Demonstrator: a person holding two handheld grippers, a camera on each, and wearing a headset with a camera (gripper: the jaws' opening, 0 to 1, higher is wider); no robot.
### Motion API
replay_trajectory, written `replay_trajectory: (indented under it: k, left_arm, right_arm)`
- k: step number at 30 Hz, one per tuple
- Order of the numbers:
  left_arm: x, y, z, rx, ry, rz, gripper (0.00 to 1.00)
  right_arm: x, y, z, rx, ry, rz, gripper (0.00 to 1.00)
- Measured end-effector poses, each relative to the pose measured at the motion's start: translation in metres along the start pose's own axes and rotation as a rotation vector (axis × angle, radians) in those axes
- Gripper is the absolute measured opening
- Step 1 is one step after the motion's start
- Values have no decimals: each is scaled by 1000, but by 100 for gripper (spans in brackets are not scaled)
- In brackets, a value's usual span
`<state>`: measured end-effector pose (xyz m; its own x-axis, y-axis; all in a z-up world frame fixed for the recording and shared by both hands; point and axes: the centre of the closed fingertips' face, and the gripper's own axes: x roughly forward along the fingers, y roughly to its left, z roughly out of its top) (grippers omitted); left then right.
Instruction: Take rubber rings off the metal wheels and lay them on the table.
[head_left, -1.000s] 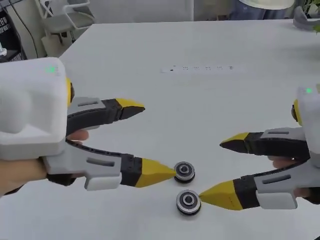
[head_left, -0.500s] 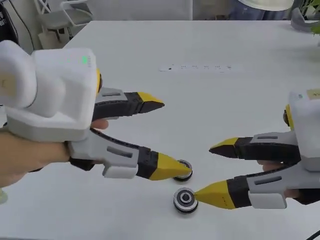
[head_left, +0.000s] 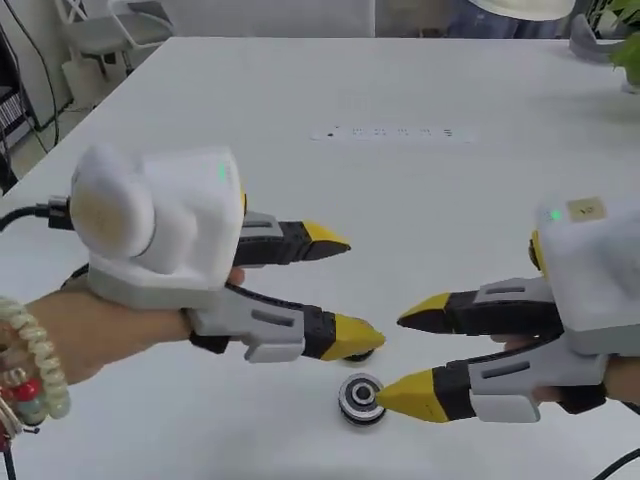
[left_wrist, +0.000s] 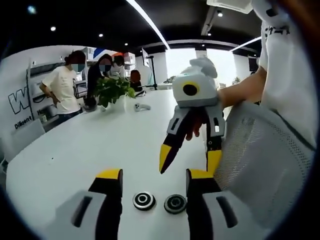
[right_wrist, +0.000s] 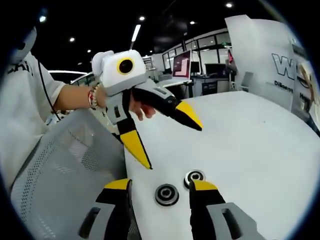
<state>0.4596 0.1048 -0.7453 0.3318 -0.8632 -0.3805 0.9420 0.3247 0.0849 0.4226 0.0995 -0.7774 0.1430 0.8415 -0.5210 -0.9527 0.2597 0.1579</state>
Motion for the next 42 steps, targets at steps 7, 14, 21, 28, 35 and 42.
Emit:
replay_trajectory:
  k: [7,14,21,28,35,42]
  left_arm:
    - [5,-9,-22,-28,23,-27,43]
    - [7,-11,-42,-28,73,-36,40]
    - [14,-11,-45,-23,76,-41,36]
    - [22,-25,-60,4,124,-93,30]
    - [27,-30,-72,31,167,-99,22]
    - [30,-35,-80,37,193,-111,16]
  right_arm:
    - [9,0,-15,18,34,20,38]
    - [17,0,-29,5,77,38,36]
    - [26,0,-47,-18,152,32,34]
    - [31,-7,-61,-4,192,19,26]
    - [34,-13,-66,25,194,-2,25]
    - [38,-9,-66,-2,193,3,23]
